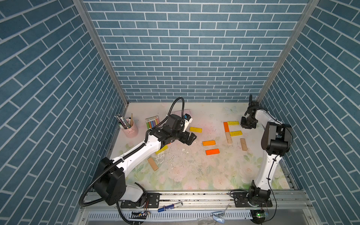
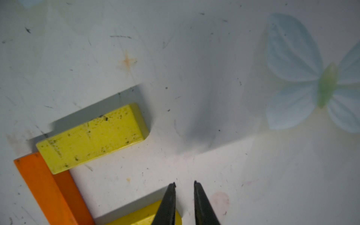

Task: Assemble the number 6 with building blocks
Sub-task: Adjust the building block at the center of the board.

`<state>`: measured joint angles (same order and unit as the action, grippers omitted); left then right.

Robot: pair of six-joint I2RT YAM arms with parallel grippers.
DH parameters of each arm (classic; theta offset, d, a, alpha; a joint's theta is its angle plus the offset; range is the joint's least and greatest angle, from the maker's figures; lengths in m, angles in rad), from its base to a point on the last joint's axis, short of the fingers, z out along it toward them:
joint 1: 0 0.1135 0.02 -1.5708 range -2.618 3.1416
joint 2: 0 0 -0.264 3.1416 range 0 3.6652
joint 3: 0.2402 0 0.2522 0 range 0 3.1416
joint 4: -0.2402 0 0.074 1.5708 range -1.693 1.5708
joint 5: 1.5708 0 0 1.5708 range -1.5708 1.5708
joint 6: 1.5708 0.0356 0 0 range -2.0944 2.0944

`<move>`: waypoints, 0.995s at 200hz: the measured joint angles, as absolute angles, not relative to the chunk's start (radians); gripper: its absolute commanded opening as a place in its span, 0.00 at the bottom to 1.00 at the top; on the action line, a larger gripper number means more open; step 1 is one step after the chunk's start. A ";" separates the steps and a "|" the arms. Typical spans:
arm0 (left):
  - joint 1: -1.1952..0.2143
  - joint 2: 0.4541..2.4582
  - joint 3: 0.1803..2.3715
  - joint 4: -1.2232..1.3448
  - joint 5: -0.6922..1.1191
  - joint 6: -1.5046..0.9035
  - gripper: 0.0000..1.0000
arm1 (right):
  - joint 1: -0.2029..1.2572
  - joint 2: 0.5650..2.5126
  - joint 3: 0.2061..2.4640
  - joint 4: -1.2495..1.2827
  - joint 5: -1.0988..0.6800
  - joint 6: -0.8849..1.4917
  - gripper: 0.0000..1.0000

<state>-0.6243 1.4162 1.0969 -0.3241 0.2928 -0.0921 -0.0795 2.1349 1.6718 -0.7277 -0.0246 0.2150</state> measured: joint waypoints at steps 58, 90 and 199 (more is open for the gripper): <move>-0.624 1.416 1.097 -0.324 0.292 -0.089 0.99 | -0.080 2.159 1.678 -0.729 -0.052 0.231 0.22; -0.624 1.416 1.097 -0.324 0.292 -0.089 0.99 | -0.080 2.172 1.678 -0.729 -0.061 0.231 0.22; -0.624 1.416 1.097 -0.325 0.292 -0.089 0.99 | -0.080 2.175 1.659 -0.728 -0.069 0.231 0.26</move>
<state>-0.6243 1.4162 1.0969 -0.3248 0.2916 -0.0891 -0.0795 2.1750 1.6588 -0.7280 -0.0692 0.2310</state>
